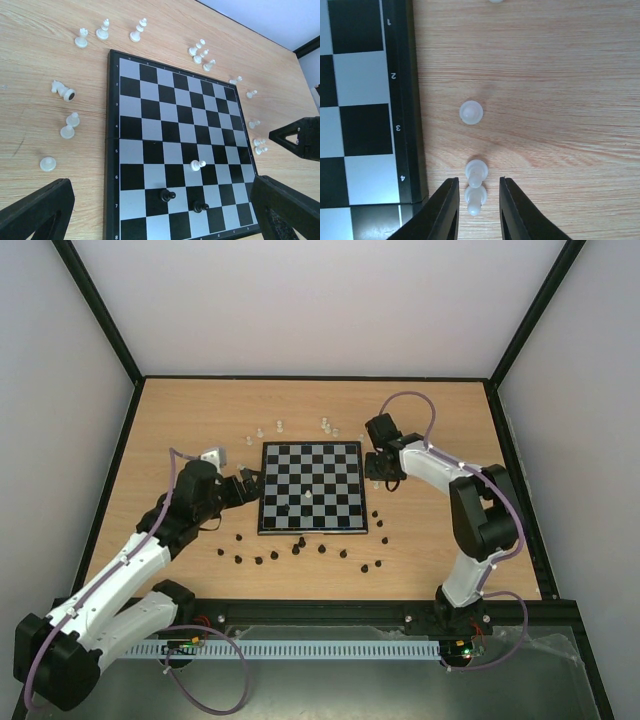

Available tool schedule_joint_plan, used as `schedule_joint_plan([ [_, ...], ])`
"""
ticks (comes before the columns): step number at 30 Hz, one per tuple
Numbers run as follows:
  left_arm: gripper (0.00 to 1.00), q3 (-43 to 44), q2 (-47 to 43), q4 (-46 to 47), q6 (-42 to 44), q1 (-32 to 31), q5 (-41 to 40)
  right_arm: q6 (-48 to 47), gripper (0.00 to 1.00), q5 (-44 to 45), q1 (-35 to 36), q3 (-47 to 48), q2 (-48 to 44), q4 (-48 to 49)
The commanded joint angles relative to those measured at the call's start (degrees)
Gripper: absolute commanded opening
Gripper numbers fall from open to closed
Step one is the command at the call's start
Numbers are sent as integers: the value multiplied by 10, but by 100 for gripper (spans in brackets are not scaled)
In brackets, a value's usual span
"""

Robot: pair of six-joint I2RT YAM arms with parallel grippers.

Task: Set up the chess pieces on the board
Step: Pick up the chess piece at the center of the board.

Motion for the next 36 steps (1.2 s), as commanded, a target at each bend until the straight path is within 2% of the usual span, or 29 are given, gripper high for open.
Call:
schedule_joint_plan([
  [1, 99, 0, -4, -6, -2, -3, -17, -2, 22, 11, 3, 4, 19, -28],
  [21, 99, -7, 16, 9, -1, -3, -25, -7, 12, 12, 3, 14, 55, -16],
  [25, 99, -5, 18, 8, 2, -3, -28, -6, 6, 14, 3, 15, 58, -17],
  [33, 99, -7, 22, 11, 2, -3, -36, 0, 2, 58, 3, 17, 4, -35],
  [36, 99, -7, 29, 17, 1, -3, -37, -1, 2, 50, 3, 27, -20, -45],
])
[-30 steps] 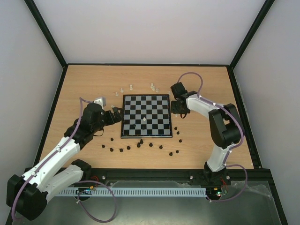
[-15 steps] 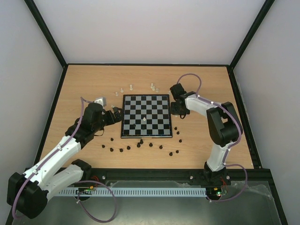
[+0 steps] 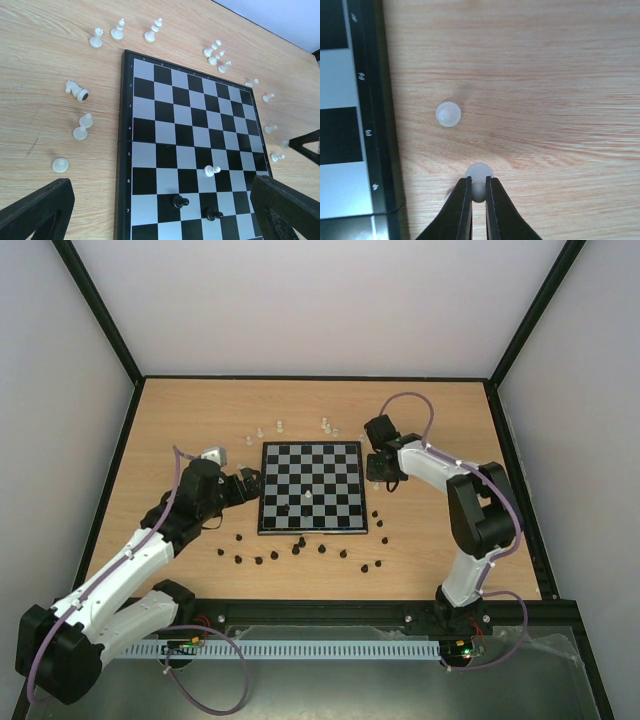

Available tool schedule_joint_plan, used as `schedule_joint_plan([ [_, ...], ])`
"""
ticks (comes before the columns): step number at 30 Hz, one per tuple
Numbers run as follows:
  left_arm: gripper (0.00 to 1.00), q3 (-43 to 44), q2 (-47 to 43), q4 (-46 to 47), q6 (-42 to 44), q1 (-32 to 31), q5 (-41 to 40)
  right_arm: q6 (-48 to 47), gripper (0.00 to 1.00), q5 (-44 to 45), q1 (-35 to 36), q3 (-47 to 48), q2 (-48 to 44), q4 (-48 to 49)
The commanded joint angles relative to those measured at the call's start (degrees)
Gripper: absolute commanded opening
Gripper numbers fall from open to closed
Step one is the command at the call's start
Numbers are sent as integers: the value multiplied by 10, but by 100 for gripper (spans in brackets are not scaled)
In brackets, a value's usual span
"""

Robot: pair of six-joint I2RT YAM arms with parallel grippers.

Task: Set up the chess pieces on the board
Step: Pick up the chess piece at the center of the board, then place the chess piece on the chessboard.

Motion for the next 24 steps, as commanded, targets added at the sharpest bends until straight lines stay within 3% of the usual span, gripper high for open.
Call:
schedule_joint_plan([
  [1, 100, -6, 11, 15, 2, -3, -9, 1, 2, 8, 3, 33, -53, -45],
  [6, 99, -7, 15, 21, 1, -3, -10, -5, 2, -35, 10, 72, -64, -60],
  [13, 99, -9, 18, 19, 0, -2, -12, -16, 2, -88, 18, 158, 0, -93],
  [24, 99, -9, 28, 27, 2, -2, -13, -31, 2, -79, 38, 270, 114, -144],
])
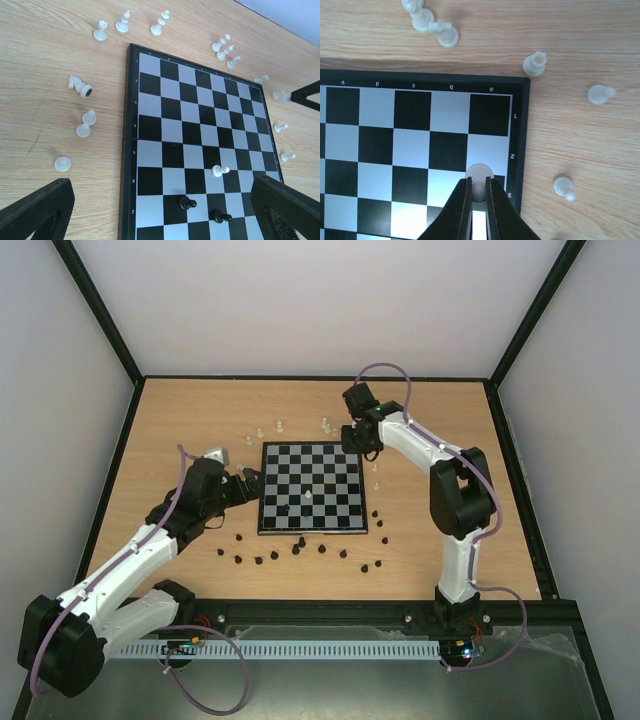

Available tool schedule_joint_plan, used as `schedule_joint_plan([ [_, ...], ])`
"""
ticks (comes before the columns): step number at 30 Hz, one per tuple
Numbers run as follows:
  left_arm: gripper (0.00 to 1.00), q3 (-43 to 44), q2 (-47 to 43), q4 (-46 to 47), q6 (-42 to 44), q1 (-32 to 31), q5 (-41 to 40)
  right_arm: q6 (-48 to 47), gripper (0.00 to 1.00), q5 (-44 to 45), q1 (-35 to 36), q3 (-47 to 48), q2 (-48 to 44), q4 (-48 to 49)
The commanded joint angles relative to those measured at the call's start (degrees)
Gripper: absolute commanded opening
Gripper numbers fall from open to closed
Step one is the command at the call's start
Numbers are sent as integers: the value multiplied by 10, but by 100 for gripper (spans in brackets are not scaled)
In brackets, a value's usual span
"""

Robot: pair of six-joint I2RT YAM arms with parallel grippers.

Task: Set up the chess pieces on the board
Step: Place the chess piece on the chessboard.

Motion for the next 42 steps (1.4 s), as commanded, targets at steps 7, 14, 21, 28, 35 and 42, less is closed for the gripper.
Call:
schedule_joint_plan([
  [7, 99, -7, -2, 8, 2, -2, -16, -14, 2, 13, 14, 50, 69, -66],
  [14, 99, -9, 1, 11, 2, -2, -17, -16, 3, 26, 14, 58, 91, -70],
  [21, 100, -7, 7, 13, 3, -2, -18, -17, 3, 39, 14, 68, 103, -71],
  [28, 100, -9, 9, 14, 4, -2, -19, -18, 9, 38, 14, 72, 108, -70],
  [35, 100, -8, 8, 15, 4, -2, -18, -19, 23, 29, 14, 66, 89, -70],
  [42, 99, -8, 9, 18, 3, -2, -20, -23, 26, 19, 19, 54, 67, -67],
])
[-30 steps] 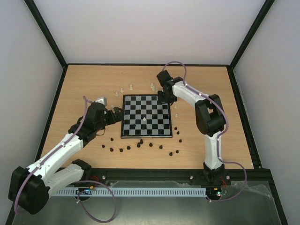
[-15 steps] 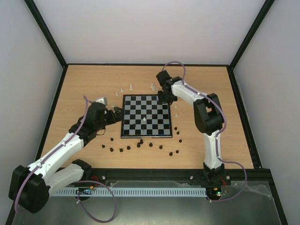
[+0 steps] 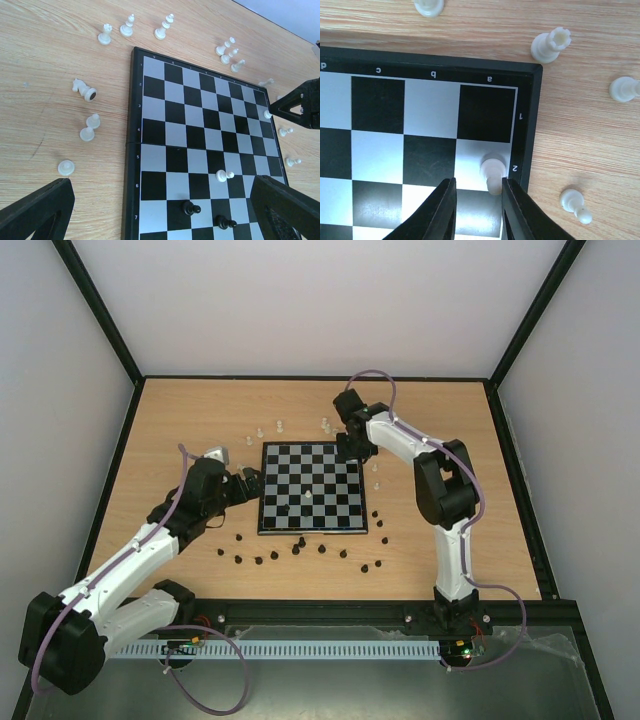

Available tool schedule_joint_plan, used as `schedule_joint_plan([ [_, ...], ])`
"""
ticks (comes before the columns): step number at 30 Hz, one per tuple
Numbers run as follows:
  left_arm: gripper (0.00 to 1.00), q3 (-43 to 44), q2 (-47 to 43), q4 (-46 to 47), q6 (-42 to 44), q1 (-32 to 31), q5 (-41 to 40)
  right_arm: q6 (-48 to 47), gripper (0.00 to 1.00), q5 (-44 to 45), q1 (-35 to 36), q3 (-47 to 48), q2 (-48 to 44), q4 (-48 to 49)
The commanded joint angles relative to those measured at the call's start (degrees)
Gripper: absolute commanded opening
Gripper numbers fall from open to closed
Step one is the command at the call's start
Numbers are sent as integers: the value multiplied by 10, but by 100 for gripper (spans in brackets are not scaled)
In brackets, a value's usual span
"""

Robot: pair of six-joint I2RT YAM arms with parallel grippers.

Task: Set up the chess pieces on the board
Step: Place the chess piece on the chessboard.

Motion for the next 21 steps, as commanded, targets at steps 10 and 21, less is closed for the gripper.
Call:
schedule_joint_plan([
  [10, 99, -14, -9, 1, 0, -2, -13, -5, 26, -8, 7, -7, -42, -30],
  [21, 100, -10, -15, -15, 0, 0, -32, -13, 35, -60, 89, -37, -99, -33],
])
